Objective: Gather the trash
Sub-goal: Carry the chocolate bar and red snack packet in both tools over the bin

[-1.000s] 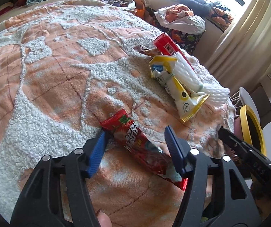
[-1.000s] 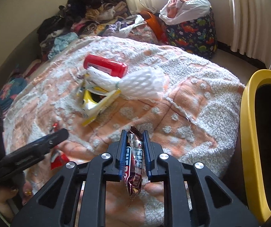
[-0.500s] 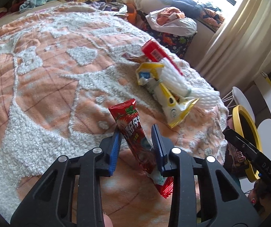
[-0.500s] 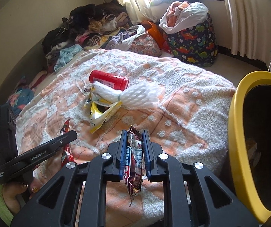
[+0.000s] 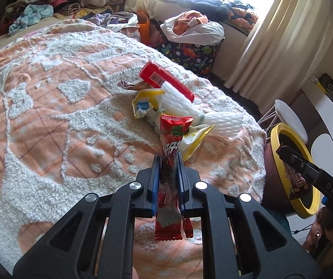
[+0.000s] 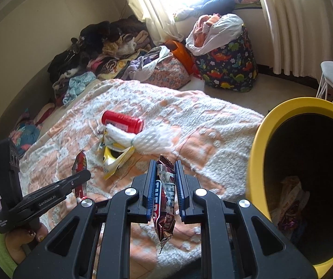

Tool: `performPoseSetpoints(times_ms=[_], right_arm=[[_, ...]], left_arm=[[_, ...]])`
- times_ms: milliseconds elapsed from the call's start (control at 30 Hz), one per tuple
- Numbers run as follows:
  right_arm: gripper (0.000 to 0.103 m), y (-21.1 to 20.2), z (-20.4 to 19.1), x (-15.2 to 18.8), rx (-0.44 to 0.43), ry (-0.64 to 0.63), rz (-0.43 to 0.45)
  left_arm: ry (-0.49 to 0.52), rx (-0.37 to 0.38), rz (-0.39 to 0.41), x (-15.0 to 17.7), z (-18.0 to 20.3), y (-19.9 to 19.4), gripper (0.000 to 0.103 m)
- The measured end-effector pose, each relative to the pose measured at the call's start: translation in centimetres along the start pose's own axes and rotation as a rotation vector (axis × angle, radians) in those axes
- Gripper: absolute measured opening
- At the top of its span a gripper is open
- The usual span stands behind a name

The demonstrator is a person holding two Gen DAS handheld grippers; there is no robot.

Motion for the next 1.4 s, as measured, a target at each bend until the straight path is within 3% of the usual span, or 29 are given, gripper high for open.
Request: performPoseSetpoints(times_ms=[1400], right_arm=[[0.016, -9.5, 10.5, -0.9, 0.125, 0.210, 0.214]], left_arm=[[0.224, 0.156, 0.011, -1.4, 13.3, 0.6, 0.008]])
Point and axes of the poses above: each gripper's, at about its wrist camera, not at the fingertips, and y roughly the way its jaws point, z to its right, x to its underside, the point moved 1 cm from there along y, roughly the way its jaws point, and after that the axes turned 6 degrees about -z, right-handed, at the moved point
